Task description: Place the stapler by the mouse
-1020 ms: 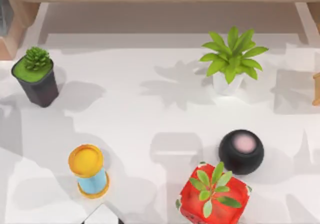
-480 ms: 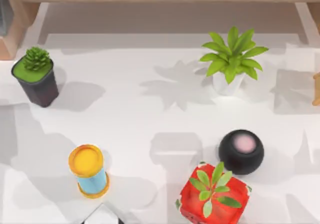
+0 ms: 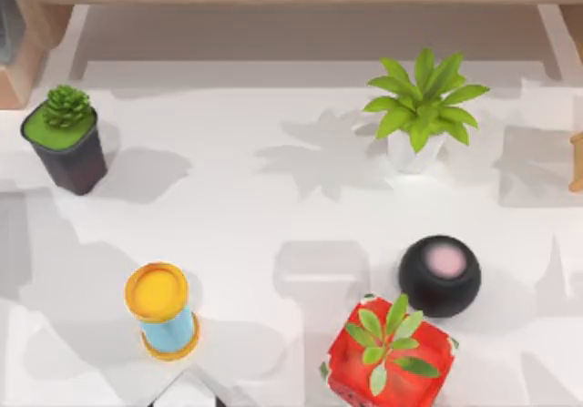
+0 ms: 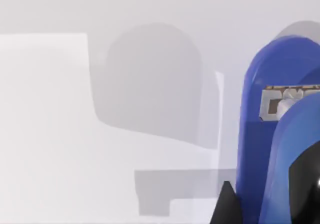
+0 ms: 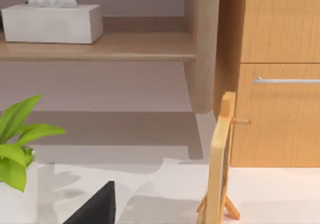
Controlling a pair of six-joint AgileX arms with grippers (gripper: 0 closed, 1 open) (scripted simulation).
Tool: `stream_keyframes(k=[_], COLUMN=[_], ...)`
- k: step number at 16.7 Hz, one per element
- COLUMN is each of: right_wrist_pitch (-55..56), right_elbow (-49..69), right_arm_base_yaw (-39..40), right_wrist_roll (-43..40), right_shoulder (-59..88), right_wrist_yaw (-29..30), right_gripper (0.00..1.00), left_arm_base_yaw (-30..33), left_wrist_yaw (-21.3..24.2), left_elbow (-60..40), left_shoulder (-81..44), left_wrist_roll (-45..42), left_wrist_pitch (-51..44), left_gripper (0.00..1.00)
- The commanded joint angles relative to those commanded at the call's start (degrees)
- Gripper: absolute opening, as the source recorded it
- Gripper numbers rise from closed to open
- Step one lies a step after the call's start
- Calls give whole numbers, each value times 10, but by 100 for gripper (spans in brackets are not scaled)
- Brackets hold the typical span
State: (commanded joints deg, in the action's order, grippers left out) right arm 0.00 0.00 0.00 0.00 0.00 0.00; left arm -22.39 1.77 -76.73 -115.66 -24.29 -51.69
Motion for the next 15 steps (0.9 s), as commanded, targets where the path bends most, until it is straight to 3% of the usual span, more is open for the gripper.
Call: stream_keyframes(k=[9,15], right_wrist_pitch=[0,0], right_elbow=[0,0], right_arm_base_yaw=[0,0], right_wrist_roll=[0,0], right_shoulder=[0,0], right_wrist_yaw=[0,0], right_gripper=[100,100], left_arm_base_yaw=[0,0], left_wrist_yaw=[0,0], left_elbow=[0,0], left_shoulder=[0,0], left_wrist_roll=[0,0], left_wrist_pitch=[0,0], left_gripper=[98,100])
